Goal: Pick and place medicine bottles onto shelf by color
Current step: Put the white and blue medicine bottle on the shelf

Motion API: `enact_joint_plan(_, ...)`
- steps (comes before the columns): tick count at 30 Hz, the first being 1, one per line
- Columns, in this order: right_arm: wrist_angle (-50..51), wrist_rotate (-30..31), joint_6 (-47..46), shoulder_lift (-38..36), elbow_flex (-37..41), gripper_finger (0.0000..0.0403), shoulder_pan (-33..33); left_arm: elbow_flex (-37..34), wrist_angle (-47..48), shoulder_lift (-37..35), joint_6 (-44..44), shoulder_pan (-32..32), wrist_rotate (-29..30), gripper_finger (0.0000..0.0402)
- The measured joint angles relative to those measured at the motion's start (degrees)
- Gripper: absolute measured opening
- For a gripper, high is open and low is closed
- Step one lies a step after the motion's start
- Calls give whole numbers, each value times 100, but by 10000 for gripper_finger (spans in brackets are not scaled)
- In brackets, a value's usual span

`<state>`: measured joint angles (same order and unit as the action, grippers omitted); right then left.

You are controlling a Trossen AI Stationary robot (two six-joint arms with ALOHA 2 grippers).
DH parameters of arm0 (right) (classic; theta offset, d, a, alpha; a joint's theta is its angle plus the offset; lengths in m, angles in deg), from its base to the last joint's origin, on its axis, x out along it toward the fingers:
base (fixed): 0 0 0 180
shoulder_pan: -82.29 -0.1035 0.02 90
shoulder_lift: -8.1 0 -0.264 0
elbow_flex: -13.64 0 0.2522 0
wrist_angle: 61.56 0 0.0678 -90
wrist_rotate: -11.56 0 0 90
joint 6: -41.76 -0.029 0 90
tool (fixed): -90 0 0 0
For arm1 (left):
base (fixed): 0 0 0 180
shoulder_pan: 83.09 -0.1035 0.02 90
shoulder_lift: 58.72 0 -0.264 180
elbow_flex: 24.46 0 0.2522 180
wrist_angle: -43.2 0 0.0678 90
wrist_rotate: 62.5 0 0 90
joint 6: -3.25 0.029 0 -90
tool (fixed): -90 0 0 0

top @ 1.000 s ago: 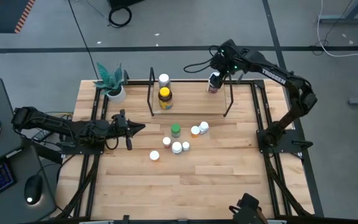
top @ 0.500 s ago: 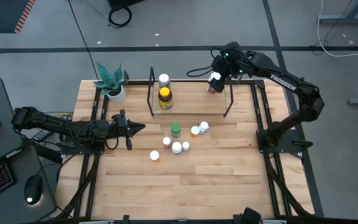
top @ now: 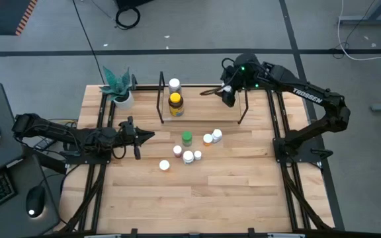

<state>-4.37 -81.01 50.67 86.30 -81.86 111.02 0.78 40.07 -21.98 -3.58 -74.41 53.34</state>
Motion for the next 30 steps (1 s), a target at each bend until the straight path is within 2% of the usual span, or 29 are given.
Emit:
enact_joint_plan(6,-309,19,-165,-111,311,348,-356,0,0,0,3,1,-1,27)
enact_joint_plan(16,-526,450,-148,-108,497,345,-996,0,0,2,0,1,0,30)
enact_joint_plan(30,-199,619,-543,-106,497,345,-1937,0,0,0,0,1,0,26)
